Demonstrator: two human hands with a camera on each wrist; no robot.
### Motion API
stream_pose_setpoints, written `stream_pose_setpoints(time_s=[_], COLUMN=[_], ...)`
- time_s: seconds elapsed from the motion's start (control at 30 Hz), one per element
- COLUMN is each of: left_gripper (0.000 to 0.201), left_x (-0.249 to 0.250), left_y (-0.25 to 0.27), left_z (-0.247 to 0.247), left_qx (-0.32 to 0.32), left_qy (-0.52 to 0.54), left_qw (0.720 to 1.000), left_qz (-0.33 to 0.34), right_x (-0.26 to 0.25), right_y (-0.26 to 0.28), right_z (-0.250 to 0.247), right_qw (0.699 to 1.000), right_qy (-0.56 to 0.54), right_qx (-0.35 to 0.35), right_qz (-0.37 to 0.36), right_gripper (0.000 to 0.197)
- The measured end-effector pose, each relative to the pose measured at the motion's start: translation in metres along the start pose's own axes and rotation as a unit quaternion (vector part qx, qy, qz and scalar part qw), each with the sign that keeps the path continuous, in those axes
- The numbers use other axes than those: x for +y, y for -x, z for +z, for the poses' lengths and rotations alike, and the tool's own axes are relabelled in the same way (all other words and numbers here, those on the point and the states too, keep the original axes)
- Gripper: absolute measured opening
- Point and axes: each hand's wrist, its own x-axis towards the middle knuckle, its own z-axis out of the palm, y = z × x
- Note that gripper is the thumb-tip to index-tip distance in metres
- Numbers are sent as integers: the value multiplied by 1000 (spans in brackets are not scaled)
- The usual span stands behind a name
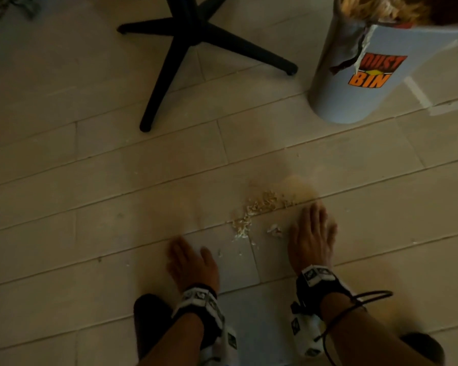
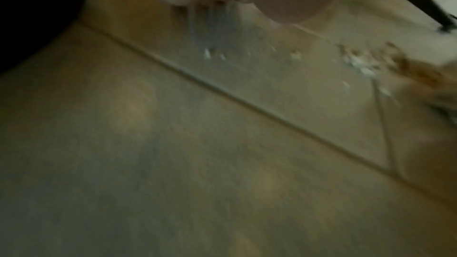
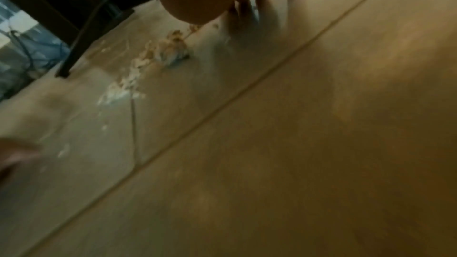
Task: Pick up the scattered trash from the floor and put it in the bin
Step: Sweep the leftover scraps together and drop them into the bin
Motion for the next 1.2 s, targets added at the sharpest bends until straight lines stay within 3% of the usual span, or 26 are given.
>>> stream_pose_setpoints(time_s=[0.17, 0.27, 0.33, 0.4, 0.5, 0.63, 0.87, 1.03, 1.1, 1.2], left_gripper=[85, 72, 70, 76, 68, 45, 41, 32, 35, 45], left_x=[41, 59, 57, 45, 27, 30, 109, 117, 120, 136], left_y=[30, 31, 26, 18, 12, 18, 12, -21, -39, -64], left_z=[36, 34, 25, 14, 1, 7, 15, -8, -20, -32], left_qx=[-51, -80, -74, -10, 62, 34, -52, -33, -34, -69], left_qy=[-29, 0, 60, 95, 80, 117, 108, 185, 156, 19], left_qw=[989, 958, 944, 957, 987, 990, 986, 971, 972, 965], left_qz=[138, 277, 315, 274, 123, 71, 119, 146, 175, 251], right_x=[-6, -6, 0, 4, 4, -5, -42, -41, -38, -36], right_y=[22, 25, 22, 17, 15, 22, 9, -18, -34, -56], right_z=[24, 23, 14, 2, -13, -8, -3, -33, -46, -58], right_qw=[990, 982, 985, 988, 994, 995, 986, 973, 976, 993], right_qy=[54, 42, -11, -46, -23, -74, -155, -215, -200, -115], right_qx=[-18, -14, 6, 50, 84, 41, -10, 82, 86, 15], right_qz=[-126, -186, -174, -135, -71, -51, -59, 22, 33, 36], right_gripper=[65, 64, 66, 67, 55, 32, 31, 31, 36, 45])
